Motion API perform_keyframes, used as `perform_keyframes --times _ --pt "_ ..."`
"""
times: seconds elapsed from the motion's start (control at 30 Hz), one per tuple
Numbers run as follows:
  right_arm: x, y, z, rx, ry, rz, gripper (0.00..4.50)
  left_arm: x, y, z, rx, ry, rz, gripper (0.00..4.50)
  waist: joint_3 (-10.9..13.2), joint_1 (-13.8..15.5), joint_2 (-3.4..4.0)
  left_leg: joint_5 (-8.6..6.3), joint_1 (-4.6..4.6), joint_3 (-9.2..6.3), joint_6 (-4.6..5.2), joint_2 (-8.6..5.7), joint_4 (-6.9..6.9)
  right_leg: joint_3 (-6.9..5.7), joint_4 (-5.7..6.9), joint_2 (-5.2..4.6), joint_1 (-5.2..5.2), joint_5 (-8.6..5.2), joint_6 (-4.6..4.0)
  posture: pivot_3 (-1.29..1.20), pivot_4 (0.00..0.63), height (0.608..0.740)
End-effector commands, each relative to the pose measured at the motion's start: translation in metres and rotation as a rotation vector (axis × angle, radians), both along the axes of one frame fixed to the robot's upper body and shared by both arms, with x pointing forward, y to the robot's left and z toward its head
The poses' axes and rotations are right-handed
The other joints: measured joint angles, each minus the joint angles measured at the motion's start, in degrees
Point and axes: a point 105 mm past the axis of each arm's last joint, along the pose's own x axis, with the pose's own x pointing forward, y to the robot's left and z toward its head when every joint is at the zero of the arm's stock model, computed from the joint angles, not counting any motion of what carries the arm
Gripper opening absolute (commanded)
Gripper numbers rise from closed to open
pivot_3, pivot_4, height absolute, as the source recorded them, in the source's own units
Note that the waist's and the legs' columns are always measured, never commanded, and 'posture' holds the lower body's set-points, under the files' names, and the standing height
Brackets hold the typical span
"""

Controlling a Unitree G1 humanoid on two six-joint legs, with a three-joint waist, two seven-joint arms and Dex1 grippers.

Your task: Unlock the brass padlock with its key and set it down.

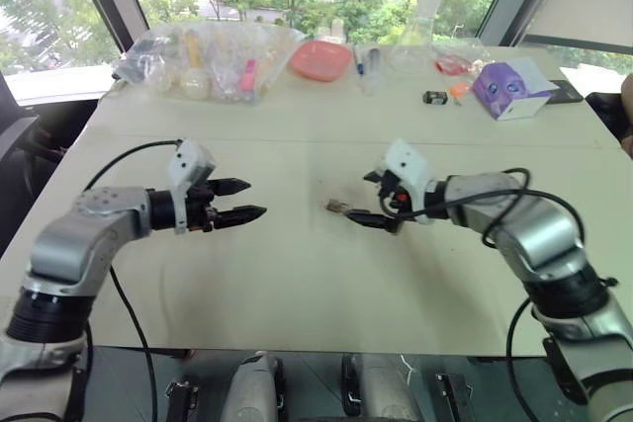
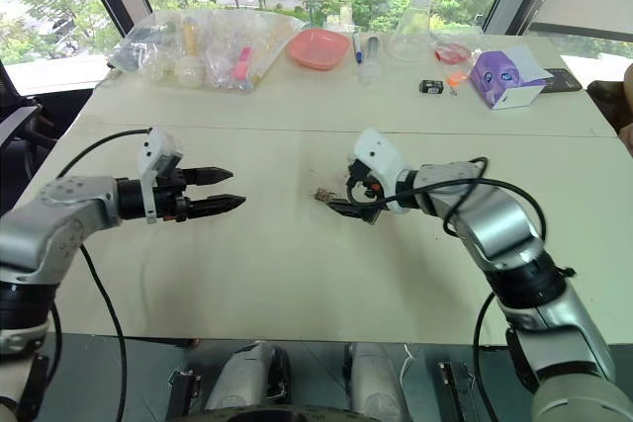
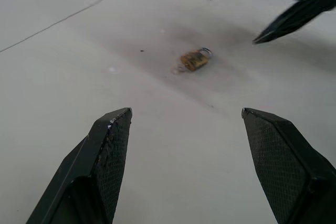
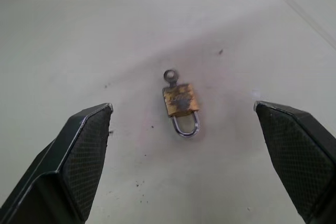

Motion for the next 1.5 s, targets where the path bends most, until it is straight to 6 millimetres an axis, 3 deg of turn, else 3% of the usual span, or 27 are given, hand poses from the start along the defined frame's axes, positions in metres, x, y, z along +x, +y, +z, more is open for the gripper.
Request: perform_keyframes --times 0.03,0.43,0.7,0.87,0.97,1.13,1.23,1.47,1.5 --pt "0.010 0.008 0.000 -0.029 -0.006 0.046 4.50 -0.003 0.001 0.008 0.035 -0.033 -0.039 3.45 0.0 0.0 0.00 0.00 0.00 0.01 0.00 0.00 0.00 0.00 -0.01 -0.01 0.00 0.00 0.00 0.00 0.150 0.733" --pt "0.034 0.019 -0.034 -0.085 0.074 0.046 4.50 -0.008 -0.003 -0.001 0.008 -0.036 0.008 3.45 0.0 -0.2 0.00 0.01 0.01 0.03 -0.01 0.03 0.03 0.01 0.07 0.00 -0.01 0.00 0.01 0.00 0.150 0.733" --pt "0.035 0.024 -0.041 -0.111 0.041 0.075 0.63 -0.006 -0.005 -0.005 -0.003 -0.033 0.022 3.49 0.0 -0.4 0.00 0.03 0.08 0.03 -0.05 0.05 0.03 0.02 0.13 0.01 0.02 0.00 0.01 0.00 0.150 0.733" --pt "0.030 0.027 -0.031 -0.144 -0.084 0.153 0.64 0.002 -0.004 -0.007 -0.033 -0.025 0.042 3.49 0.0 -0.3 0.01 0.04 0.08 0.03 -0.07 0.04 0.03 0.01 0.13 0.01 0.02 0.00 0.01 0.00 0.150 0.733" --pt "0.029 0.028 -0.016 -0.171 -0.245 0.209 0.64 0.008 -0.006 -0.004 -0.091 -0.023 0.056 3.49 0.0 -0.1 0.01 0.04 0.07 0.04 -0.07 0.04 0.03 0.02 0.13 0.00 0.01 0.00 0.01 0.00 0.150 0.733" --pt "0.024 0.037 0.049 -0.155 -0.643 0.262 0.64 0.030 -0.021 0.013 -0.350 0.045 0.044 3.49 0.0 0.0 0.05 0.04 0.01 0.07 -0.07 0.00 0.09 0.00 0.12 -0.02 0.01 0.01 0.03 0.00 0.150 0.733" --pt "0.021 0.039 0.069 -0.183 -0.786 0.273 0.64 0.036 -0.031 0.020 -0.408 0.063 0.003 3.49 0.0 -0.2 0.05 0.05 0.02 0.07 -0.09 0.01 0.08 0.00 0.12 0.00 0.01 0.01 0.03 0.00 0.150 0.733" --pt "0.013 0.044 0.090 -0.200 -0.916 0.272 0.64 0.052 -0.051 0.041 -0.529 0.068 -0.073 3.49 0.0 -0.1 0.04 0.08 0.03 0.17 -0.14 0.00 0.08 -0.01 0.12 0.01 0.02 0.01 0.03 0.00 0.150 0.733" --pt "0.012 0.044 0.091 -0.203 -0.922 0.270 0.64 0.053 -0.052 0.045 -0.543 0.067 -0.085 2.93 0.0 -0.1 0.04 0.08 0.02 0.17 -0.14 0.00 0.08 -0.01 0.11 0.01 0.03 0.01 0.03 0.00 0.150 0.733"
